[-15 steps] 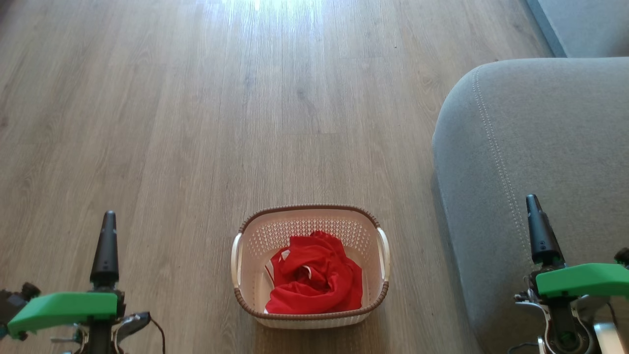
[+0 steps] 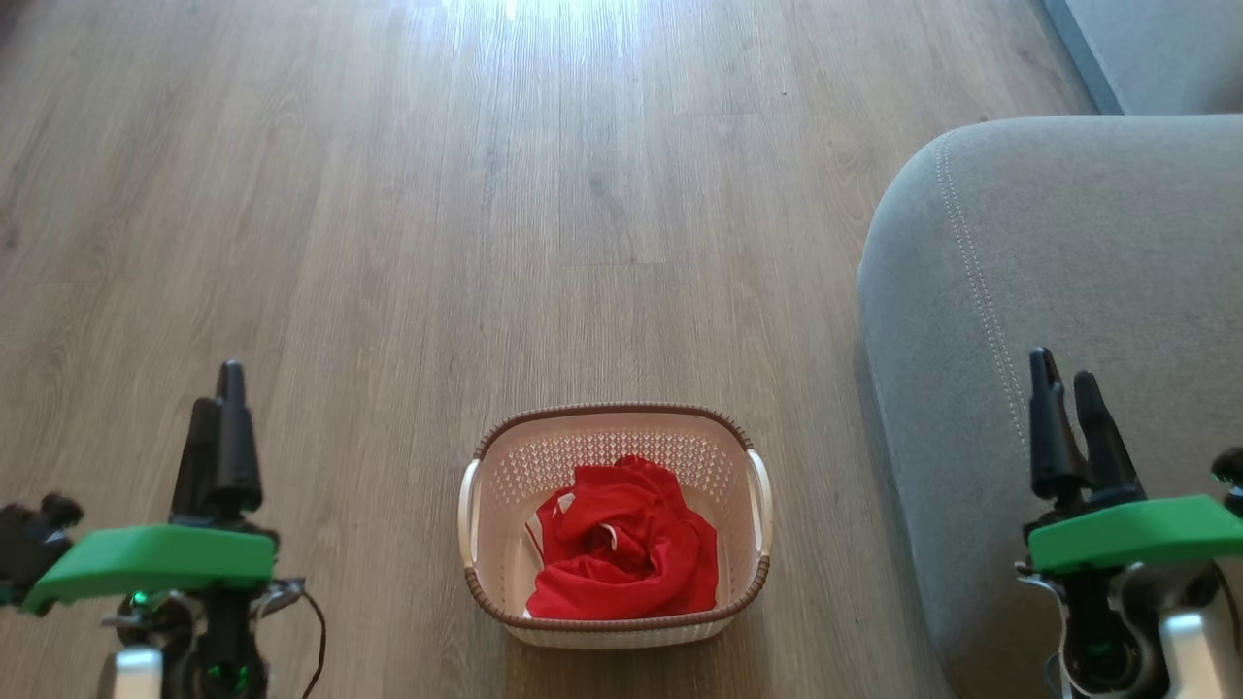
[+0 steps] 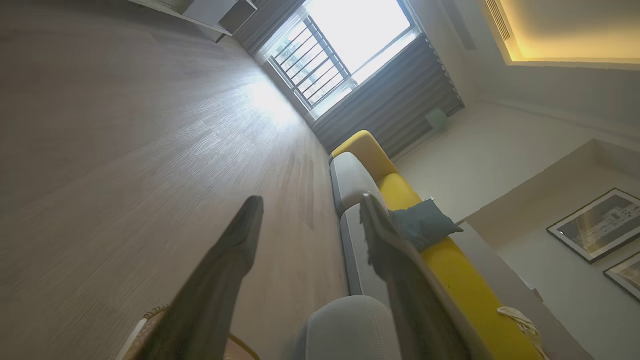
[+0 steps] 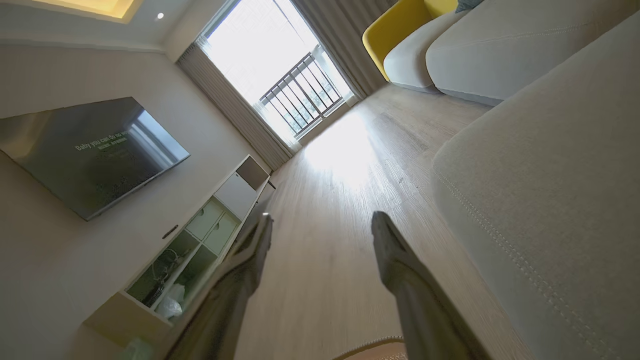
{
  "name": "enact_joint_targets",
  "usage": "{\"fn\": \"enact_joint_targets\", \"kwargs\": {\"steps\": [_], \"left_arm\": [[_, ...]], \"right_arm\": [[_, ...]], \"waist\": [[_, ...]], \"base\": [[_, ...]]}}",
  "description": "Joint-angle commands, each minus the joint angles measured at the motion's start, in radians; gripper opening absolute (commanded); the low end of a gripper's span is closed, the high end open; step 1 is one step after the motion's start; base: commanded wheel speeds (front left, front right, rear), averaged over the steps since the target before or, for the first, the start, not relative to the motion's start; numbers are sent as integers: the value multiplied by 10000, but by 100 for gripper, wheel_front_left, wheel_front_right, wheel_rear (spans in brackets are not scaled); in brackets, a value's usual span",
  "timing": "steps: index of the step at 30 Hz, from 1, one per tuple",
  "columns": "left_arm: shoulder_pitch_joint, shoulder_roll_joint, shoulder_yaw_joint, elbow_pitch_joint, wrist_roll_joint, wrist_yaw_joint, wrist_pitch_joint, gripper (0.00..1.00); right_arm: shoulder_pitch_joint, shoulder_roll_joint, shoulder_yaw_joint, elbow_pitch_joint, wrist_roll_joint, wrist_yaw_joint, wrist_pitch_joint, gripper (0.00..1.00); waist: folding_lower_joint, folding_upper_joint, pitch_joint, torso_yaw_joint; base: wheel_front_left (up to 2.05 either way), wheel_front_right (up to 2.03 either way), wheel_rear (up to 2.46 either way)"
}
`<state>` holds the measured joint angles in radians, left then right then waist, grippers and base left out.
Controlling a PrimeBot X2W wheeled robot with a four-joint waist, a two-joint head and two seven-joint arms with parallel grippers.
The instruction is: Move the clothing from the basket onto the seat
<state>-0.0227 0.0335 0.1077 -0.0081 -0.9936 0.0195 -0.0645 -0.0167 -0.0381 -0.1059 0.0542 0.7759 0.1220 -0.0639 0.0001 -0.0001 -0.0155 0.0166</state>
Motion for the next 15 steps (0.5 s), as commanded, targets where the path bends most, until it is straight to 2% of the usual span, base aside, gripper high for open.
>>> {"fn": "enact_joint_targets", "kwargs": {"steps": [1, 15], "left_arm": [[-519, 101, -62, -631, 654, 154, -158, 100], [-449, 117, -1729, -946, 3799, 1160, -538, 100]], "right_arm": [[-655, -84, 198, -573, -616, 45, -150, 100], [-652, -92, 914, -1035, -3097, 53, -533, 100]], "waist": [[0, 1, 1, 12], [0, 1, -44, 21]], "base": [[0, 0, 0], [0, 0, 0]]}}
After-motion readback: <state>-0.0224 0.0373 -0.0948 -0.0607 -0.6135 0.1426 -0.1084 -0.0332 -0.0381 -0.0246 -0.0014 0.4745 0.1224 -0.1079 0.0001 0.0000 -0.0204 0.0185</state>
